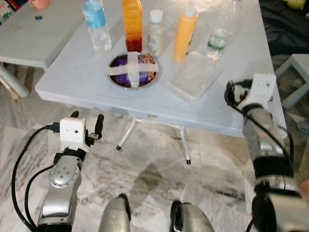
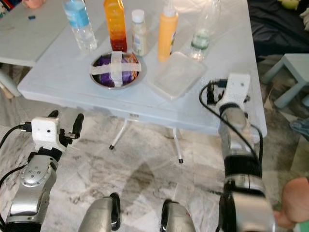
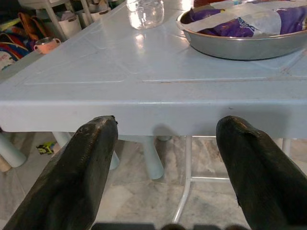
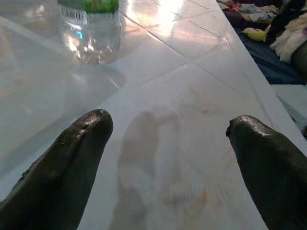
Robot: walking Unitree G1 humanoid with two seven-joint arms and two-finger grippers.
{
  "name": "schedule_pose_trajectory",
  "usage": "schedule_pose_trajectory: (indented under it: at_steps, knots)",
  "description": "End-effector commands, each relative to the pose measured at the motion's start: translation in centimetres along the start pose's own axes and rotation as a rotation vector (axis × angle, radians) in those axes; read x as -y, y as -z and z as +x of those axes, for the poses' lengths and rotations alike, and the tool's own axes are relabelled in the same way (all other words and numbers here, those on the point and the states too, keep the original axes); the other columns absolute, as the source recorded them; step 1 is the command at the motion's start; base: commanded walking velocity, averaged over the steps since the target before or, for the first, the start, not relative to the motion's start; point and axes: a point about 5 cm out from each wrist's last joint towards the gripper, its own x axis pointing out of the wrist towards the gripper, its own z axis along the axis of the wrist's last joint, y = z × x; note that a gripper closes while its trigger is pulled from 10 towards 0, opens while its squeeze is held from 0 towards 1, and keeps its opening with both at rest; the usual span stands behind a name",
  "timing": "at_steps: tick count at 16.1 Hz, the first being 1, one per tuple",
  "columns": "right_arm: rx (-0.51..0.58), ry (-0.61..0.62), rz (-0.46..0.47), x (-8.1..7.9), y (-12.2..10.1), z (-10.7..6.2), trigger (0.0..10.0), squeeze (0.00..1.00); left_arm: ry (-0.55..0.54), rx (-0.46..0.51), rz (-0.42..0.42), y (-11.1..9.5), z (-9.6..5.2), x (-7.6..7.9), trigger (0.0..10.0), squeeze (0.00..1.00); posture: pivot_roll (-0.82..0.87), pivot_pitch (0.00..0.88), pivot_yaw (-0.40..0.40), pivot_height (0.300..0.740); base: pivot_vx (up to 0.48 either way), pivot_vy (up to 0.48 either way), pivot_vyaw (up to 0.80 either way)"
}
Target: Restocking fridge
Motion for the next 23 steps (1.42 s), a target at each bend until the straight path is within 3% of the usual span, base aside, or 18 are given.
schedule_pose_trajectory:
  at_steps: [1,7,12,15,22,23]
  knots:
    - [0.001,-0.021,-0.021,-0.3,-0.2,0.5,10.0,0.0,-0.009,-0.018,0.013,0.3,-0.4,-0.5,10.0,0.0,0.12,0.182,0.041,0.74,0.0,0.0,0.0]
    - [0.008,-0.166,0.001,-2.6,-1.0,2.0,10.0,0.0,-0.004,-0.025,0.027,0.3,-0.7,-0.7,10.0,0.0,0.14,0.19,0.051,0.74,0.0,0.0,0.0]
    - [0.105,-0.314,-0.025,-5.1,-2.1,2.1,10.0,0.0,0.0,-0.027,0.028,0.3,-0.7,-0.5,10.0,0.0,0.14,0.193,0.051,0.74,0.0,0.0,0.0]
    - [0.114,-0.279,-0.031,-4.7,-1.9,2.0,10.0,0.0,0.0,-0.028,0.026,0.3,-0.8,-0.4,10.0,0.0,0.14,0.194,0.048,0.74,0.0,0.0,0.0]
    - [0.145,-0.065,-0.046,-2.5,-1.1,1.3,10.0,0.0,0.001,-0.025,0.017,0.4,-0.5,-0.1,10.0,0.0,0.12,0.191,0.042,0.74,0.0,0.0,0.0]
    - [0.169,-0.052,-0.007,-2.5,-1.4,1.0,10.0,0.0,0.0,-0.025,0.017,0.4,-0.5,-0.1,10.0,0.0,0.12,0.19,0.041,0.74,0.0,0.0,0.0]
